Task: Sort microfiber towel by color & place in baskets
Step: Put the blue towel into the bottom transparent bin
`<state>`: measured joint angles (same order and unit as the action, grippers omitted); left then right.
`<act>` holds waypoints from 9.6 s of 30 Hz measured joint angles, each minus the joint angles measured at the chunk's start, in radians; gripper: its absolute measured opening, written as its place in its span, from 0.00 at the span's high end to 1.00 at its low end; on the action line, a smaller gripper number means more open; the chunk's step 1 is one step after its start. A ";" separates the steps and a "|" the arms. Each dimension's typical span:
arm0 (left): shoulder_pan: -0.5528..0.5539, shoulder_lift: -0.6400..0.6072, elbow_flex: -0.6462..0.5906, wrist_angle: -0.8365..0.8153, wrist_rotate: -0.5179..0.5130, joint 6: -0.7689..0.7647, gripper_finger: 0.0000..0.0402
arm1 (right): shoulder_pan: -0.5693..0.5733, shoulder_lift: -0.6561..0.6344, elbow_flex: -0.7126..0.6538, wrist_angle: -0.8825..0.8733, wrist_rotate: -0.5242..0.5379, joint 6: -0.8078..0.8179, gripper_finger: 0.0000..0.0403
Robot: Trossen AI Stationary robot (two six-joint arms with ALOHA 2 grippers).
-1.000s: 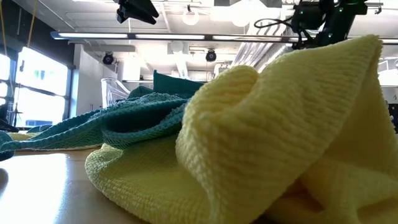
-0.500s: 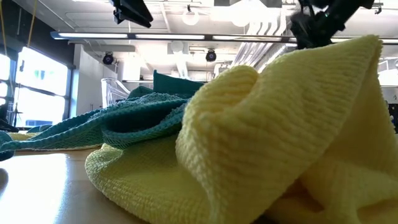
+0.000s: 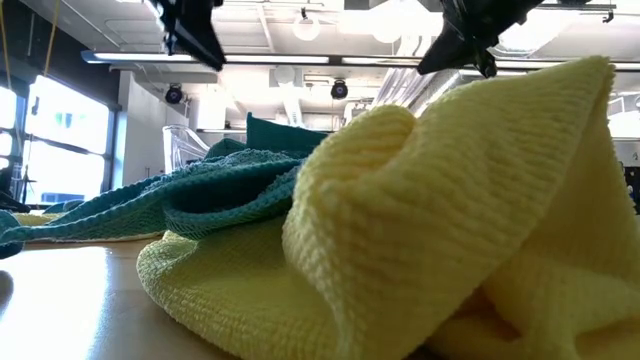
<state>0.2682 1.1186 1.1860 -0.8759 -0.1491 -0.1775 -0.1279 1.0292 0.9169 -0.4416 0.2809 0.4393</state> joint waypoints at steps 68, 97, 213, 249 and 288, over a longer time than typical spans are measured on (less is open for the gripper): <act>0.499 0.191 -0.332 0.040 -0.148 -0.287 0.99 | 0.171 0.271 -0.010 -0.065 -0.002 0.050 1.00; -0.434 0.625 0.602 -0.238 -0.475 -0.936 1.00 | 0.219 -0.192 -0.310 -0.042 -0.052 -0.109 1.00; -0.426 0.979 0.596 -0.187 -0.227 -1.275 0.60 | 0.220 -0.192 -0.310 -0.059 -0.161 -0.126 1.00; -0.376 0.849 0.320 0.013 -0.224 -1.410 0.61 | 0.220 -0.192 -0.310 -0.059 -0.161 -0.133 1.00; -0.347 0.627 0.394 -0.049 -0.250 -0.232 0.61 | 0.220 -0.188 -0.303 0.234 0.050 -0.102 1.00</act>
<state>-0.0783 1.7457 1.5803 -0.9254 -0.3990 -0.4099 0.0917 0.8417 0.6137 -0.2075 0.3312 0.3376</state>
